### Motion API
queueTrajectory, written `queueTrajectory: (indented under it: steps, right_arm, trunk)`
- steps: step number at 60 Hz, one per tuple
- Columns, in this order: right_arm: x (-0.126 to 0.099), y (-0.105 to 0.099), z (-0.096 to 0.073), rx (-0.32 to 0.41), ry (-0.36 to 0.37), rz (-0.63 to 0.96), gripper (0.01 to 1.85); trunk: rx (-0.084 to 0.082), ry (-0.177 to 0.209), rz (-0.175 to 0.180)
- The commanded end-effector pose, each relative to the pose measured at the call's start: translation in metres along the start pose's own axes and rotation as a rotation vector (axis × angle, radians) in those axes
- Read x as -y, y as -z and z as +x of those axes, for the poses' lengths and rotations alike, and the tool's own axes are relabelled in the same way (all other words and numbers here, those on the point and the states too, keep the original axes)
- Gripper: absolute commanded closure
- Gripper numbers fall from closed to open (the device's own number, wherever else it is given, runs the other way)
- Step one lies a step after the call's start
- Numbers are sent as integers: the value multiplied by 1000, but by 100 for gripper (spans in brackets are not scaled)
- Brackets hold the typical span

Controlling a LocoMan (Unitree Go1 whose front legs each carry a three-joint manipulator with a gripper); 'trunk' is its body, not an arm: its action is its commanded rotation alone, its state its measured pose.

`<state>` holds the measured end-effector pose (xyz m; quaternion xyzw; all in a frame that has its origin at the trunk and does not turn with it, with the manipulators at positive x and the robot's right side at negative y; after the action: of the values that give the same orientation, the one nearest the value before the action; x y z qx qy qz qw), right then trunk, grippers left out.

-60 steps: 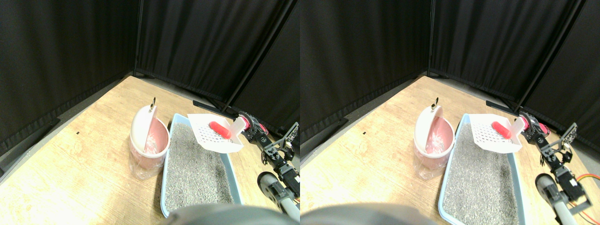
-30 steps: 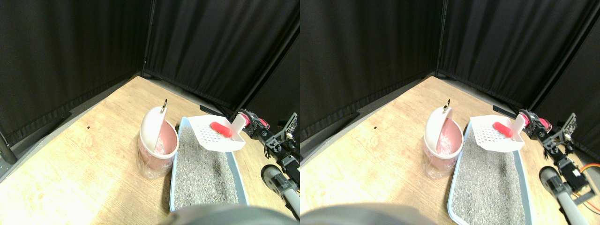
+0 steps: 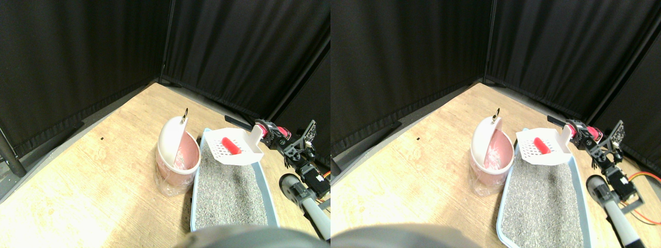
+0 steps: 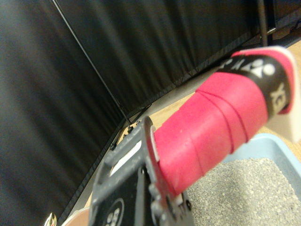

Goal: Scoop (unimanual)

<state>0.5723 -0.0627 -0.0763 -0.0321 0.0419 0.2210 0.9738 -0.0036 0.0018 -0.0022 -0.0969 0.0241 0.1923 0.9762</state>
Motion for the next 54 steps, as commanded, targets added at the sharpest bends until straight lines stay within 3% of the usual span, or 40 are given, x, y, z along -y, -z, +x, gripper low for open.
queueTrajectory:
  steps: [1,33,44,54]
  right_arm:
    - [-4,-5,4,24,-7,5,181]
    - [-17,-5,14,-65,7,-168,181]
    - [-22,-7,17,-56,-36,-228,181]
    - [-26,-12,16,-65,-16,-226,181]
  trunk:
    - [-17,-18,4]
    - [-19,-26,-5]
    - [-22,-25,-5]
    - [-19,-23,-8]
